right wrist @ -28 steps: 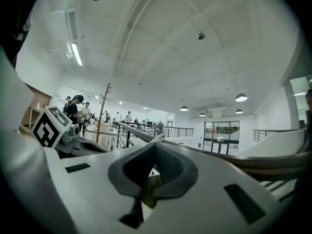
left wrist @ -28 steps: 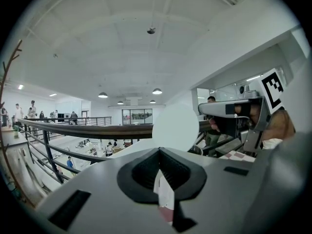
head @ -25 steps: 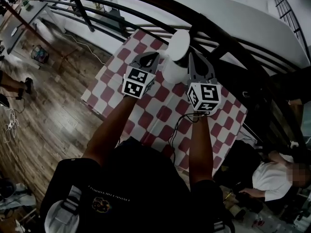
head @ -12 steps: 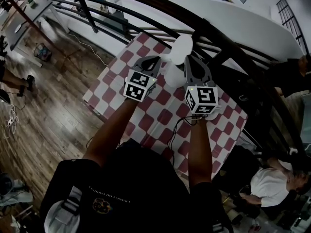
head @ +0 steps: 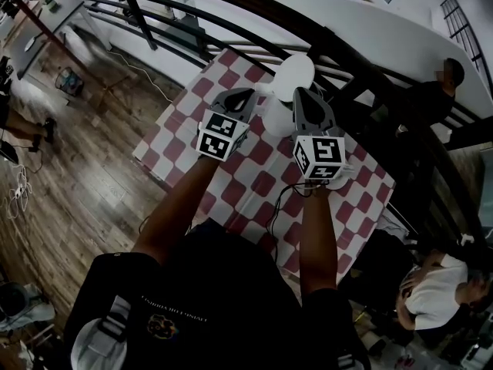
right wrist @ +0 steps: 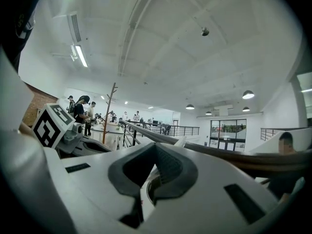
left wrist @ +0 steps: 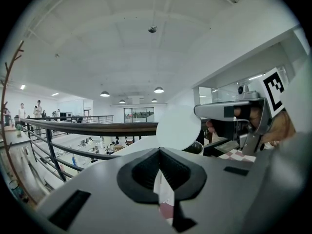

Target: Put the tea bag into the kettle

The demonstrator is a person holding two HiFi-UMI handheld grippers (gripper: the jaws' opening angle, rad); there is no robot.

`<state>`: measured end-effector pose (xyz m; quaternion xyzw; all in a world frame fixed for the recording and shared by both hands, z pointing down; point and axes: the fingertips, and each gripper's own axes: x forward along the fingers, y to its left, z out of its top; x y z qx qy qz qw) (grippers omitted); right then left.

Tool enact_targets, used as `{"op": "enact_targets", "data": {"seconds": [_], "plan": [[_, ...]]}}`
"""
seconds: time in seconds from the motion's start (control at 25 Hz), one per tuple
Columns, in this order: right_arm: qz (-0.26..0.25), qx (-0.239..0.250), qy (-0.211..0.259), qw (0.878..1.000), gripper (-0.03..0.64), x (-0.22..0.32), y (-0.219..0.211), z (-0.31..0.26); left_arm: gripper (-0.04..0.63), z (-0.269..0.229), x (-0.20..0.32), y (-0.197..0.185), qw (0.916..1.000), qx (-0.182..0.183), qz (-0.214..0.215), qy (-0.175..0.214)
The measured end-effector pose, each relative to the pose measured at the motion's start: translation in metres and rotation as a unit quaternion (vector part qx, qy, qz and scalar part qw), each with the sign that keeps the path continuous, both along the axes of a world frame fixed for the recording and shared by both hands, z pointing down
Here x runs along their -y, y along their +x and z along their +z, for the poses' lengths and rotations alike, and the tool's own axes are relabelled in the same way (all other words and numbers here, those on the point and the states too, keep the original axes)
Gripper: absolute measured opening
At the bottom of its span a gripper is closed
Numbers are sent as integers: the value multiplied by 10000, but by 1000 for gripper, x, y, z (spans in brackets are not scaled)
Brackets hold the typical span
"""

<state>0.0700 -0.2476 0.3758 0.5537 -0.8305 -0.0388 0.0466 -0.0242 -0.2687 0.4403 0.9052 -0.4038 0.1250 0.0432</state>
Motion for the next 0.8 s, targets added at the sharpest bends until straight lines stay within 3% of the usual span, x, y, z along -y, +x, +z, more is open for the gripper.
{"op": "enact_targets", "data": {"seconds": [0.48,0.64,0.8], "plan": [[613,-41,-92,9981,14,-1,29,29,-2,8,-3,5,9999,59,80,-48],[913,151,-585,9940,14,3,45,59,-1,11,-4,3,9999,85,73,-86],[923,274,-568,9937,14,4,50,67,-2,15,-1,3,9999,103,72,-102]]}}
